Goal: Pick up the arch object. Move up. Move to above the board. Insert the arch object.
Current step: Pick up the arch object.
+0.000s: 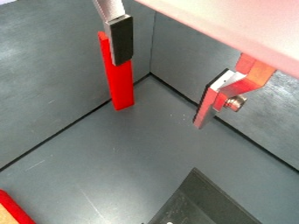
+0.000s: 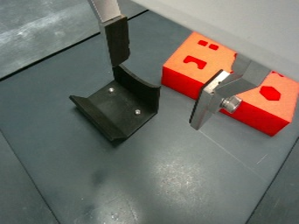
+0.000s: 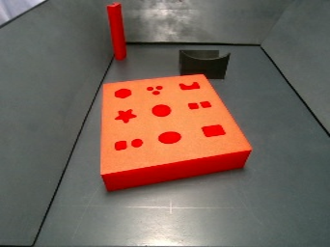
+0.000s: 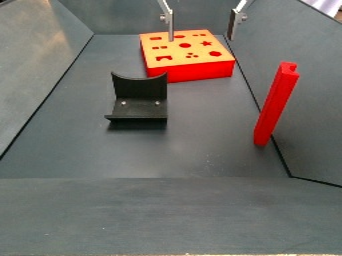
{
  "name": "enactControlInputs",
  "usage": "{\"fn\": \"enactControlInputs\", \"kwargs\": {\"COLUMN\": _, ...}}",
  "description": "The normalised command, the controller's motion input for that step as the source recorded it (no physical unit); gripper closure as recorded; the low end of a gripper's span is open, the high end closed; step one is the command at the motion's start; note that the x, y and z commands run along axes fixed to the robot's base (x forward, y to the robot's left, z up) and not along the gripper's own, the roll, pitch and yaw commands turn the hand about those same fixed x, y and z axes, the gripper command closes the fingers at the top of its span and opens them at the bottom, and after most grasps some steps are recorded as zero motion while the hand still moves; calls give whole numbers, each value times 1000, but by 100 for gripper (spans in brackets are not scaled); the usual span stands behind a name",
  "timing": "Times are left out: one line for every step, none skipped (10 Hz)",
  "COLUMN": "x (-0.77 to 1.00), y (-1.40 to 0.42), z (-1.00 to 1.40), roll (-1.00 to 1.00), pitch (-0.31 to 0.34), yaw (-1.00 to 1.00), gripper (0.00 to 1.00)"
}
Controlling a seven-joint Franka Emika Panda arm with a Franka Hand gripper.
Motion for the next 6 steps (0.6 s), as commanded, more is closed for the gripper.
{"fn": "enactControlInputs", "kwargs": {"x": -57, "y": -123, "z": -97, "roll": 116, "pitch": 23, "yaw": -129, "gripper": 0}}
{"fn": "enactControlInputs", "kwargs": {"x": 0, "y": 0, "z": 0, "roll": 0, "pitch": -7, "yaw": 0, "gripper": 0}}
{"fn": "enactControlInputs", "kwargs": {"x": -114, "y": 151, "z": 17, "roll": -20, "pitch": -9, "yaw": -43, "gripper": 0}}
{"fn": "enactControlInputs", "kwargs": {"x": -654, "y": 437, "z": 100, "roll": 0, "pitch": 6, "yaw": -334, "gripper": 0}}
{"fn": "enactControlInputs", "kwargs": {"x": -706, "y": 260, "z": 74, "roll": 0, "pitch": 0, "yaw": -446, "gripper": 0}}
{"fn": "enactControlInputs", "kwargs": {"x": -717, "y": 289, "z": 69, "roll": 0, "pitch": 0, "yaw": -420, "gripper": 0}}
